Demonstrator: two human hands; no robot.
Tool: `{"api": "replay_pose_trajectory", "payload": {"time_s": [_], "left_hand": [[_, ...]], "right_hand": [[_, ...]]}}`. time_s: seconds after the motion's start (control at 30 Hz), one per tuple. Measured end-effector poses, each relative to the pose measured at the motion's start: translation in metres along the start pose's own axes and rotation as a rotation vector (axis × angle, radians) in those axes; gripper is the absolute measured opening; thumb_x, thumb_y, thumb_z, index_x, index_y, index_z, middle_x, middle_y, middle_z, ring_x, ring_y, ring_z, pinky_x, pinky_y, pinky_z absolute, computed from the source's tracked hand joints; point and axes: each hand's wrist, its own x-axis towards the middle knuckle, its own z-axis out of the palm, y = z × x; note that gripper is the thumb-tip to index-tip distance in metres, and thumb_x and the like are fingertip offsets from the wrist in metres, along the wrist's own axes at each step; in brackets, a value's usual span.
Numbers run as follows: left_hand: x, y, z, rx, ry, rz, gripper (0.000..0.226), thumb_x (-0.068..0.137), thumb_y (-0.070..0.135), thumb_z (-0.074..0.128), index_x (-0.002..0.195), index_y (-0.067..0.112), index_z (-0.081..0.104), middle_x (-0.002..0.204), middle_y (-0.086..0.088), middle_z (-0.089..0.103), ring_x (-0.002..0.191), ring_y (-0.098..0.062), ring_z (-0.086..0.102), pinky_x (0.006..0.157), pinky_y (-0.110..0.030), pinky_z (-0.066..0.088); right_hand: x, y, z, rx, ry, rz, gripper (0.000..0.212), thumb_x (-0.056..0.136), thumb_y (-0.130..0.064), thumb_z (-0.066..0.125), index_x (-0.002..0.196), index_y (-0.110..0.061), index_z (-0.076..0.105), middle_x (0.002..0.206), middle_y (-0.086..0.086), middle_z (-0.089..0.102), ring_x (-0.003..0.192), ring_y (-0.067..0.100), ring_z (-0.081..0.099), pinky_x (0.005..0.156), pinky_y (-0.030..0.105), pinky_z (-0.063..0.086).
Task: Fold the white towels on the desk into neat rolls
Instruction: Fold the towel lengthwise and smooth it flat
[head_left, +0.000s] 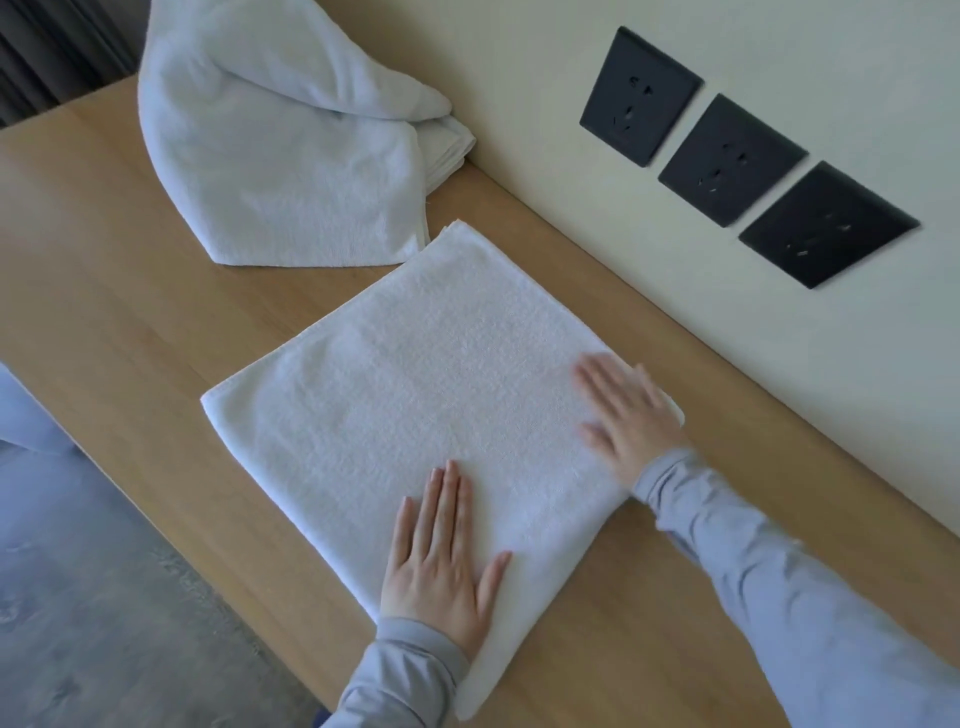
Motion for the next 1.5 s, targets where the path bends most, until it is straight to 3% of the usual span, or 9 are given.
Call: {"api": "replay_pose_trajectory", "payload": {"time_s": [0.23, 0.43, 0.67, 0.83, 0.97, 1.07, 1.2, 1.33, 1.5], "left_hand": [[-0.002, 0.0, 0.006, 0.031, 0.065, -0.002, 0.074, 0.095, 0.054, 0.013, 0.143, 0.0, 0.03, 0.151, -0.013, 0.029, 0.14, -0.021, 0.022, 0.115, -0.041, 0.013], [-0.002, 0.0, 0.01, 0.059, 0.108, 0.019, 0.074, 0.095, 0.054, 0.015, 0.143, 0.0, 0.031, 0.151, -0.014, 0.029, 0.141, -0.021, 0.023, 0.115, -0.042, 0.015], [-0.001, 0.001, -0.006, -0.256, 0.266, 0.034, 0.071, 0.096, 0.054, 0.015, 0.137, 0.002, 0.042, 0.147, -0.01, 0.032, 0.141, -0.004, 0.014, 0.114, -0.034, 0.014], [0.006, -0.034, -0.051, -0.761, 0.636, -0.845, 0.052, 0.089, 0.018, 0.061, 0.137, 0.006, 0.045, 0.14, -0.016, 0.041, 0.122, -0.03, 0.047, 0.105, -0.048, 0.034], [0.014, -0.056, -0.062, -1.164, 0.478, -1.284, 0.046, 0.09, 0.017, 0.061, 0.13, 0.0, 0.045, 0.126, -0.02, 0.053, 0.118, -0.035, 0.05, 0.101, -0.041, 0.036], [0.018, -0.058, -0.058, -1.263, 0.38, -1.238, 0.029, 0.091, 0.023, 0.06, 0.105, -0.003, 0.059, 0.087, -0.024, 0.061, 0.093, -0.038, 0.057, 0.092, -0.048, 0.044], [0.025, -0.062, -0.057, -1.237, 0.371, -1.231, 0.034, 0.09, 0.033, 0.06, 0.077, 0.002, 0.059, 0.076, -0.015, 0.059, 0.079, -0.035, 0.058, 0.082, -0.043, 0.046], [0.027, -0.059, -0.054, -1.126, 0.488, -1.125, 0.036, 0.092, 0.037, 0.054, 0.078, 0.004, 0.051, 0.068, -0.004, 0.05, 0.069, -0.027, 0.05, 0.07, -0.035, 0.038], [0.028, -0.055, -0.079, -0.971, 0.543, -0.83, 0.044, 0.079, 0.049, 0.055, 0.067, 0.009, 0.043, 0.062, -0.003, 0.045, 0.058, -0.022, 0.043, 0.055, -0.033, 0.034]], "right_hand": [[0.002, 0.007, -0.01, 0.064, 0.087, 0.195, 0.067, 0.093, -0.044, 0.011, 0.148, -0.007, 0.002, 0.158, 0.008, 0.006, 0.145, 0.021, -0.002, 0.118, 0.047, -0.002], [-0.03, -0.058, -0.003, 0.169, 0.134, -0.343, 0.058, 0.095, -0.037, 0.027, 0.146, -0.01, 0.027, 0.154, 0.004, 0.025, 0.143, 0.019, 0.017, 0.118, 0.044, 0.01], [0.013, 0.036, -0.01, 0.372, 0.05, 0.196, 0.06, 0.099, -0.039, 0.03, 0.149, -0.014, 0.01, 0.157, 0.005, 0.012, 0.145, 0.02, 0.01, 0.118, 0.035, 0.005], [0.07, 0.03, -0.029, 0.993, 0.079, 0.391, 0.059, 0.092, -0.043, 0.05, 0.142, -0.016, 0.033, 0.138, 0.006, 0.043, 0.122, 0.019, 0.044, 0.096, 0.025, 0.036], [0.108, 0.019, -0.036, 0.926, -0.021, 0.43, 0.061, 0.089, -0.052, 0.049, 0.132, -0.009, 0.044, 0.121, 0.009, 0.055, 0.106, 0.024, 0.054, 0.091, 0.034, 0.044], [0.118, 0.016, -0.042, 0.989, -0.037, 0.459, 0.062, 0.086, -0.055, 0.052, 0.125, -0.007, 0.05, 0.109, 0.007, 0.058, 0.092, 0.02, 0.053, 0.08, 0.029, 0.041], [0.127, 0.013, -0.053, 0.854, -0.242, 0.449, 0.09, 0.08, -0.062, 0.056, 0.143, -0.004, 0.028, 0.145, 0.013, 0.037, 0.129, 0.029, 0.04, 0.103, 0.036, 0.033], [0.12, 0.01, -0.065, 0.858, -0.228, 0.43, 0.095, 0.075, -0.063, 0.061, 0.143, -0.005, 0.028, 0.145, 0.012, 0.038, 0.131, 0.029, 0.039, 0.104, 0.036, 0.034], [0.055, 0.012, -0.082, 0.897, 0.01, 0.44, 0.062, 0.072, -0.056, 0.068, 0.104, -0.004, 0.06, 0.104, 0.008, 0.064, 0.095, 0.026, 0.062, 0.075, 0.031, 0.047]]}}
